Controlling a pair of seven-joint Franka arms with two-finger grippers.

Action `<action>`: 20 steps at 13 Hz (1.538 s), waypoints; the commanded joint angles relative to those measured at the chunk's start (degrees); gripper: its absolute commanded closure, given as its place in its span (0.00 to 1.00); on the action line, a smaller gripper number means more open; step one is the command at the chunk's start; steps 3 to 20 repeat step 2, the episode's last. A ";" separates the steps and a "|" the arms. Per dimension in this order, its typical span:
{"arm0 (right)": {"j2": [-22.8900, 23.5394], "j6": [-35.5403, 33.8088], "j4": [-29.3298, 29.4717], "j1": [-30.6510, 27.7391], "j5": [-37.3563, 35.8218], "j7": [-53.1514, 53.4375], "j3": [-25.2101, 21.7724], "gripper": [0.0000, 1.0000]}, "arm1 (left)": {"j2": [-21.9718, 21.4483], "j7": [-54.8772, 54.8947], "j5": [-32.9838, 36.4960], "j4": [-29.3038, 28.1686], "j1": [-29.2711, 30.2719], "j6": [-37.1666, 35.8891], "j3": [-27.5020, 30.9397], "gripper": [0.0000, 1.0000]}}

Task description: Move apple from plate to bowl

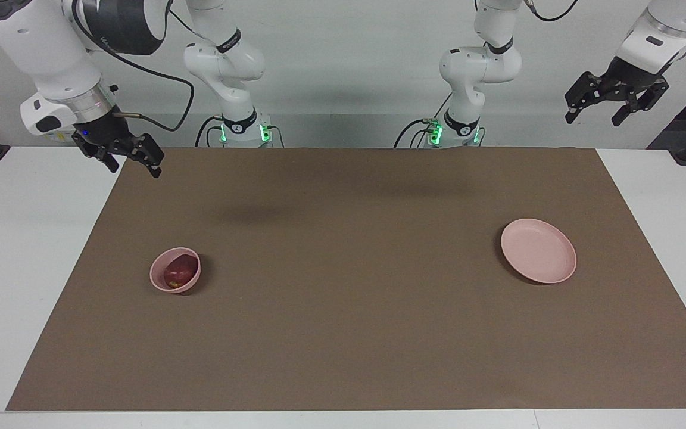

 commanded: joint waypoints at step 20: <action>0.55 -0.14 0.70 -0.32 -0.85 -1.66 0.33 0.00 | -1.23 0.04 1.08 -1.33 -0.09 0.82 0.00 0.00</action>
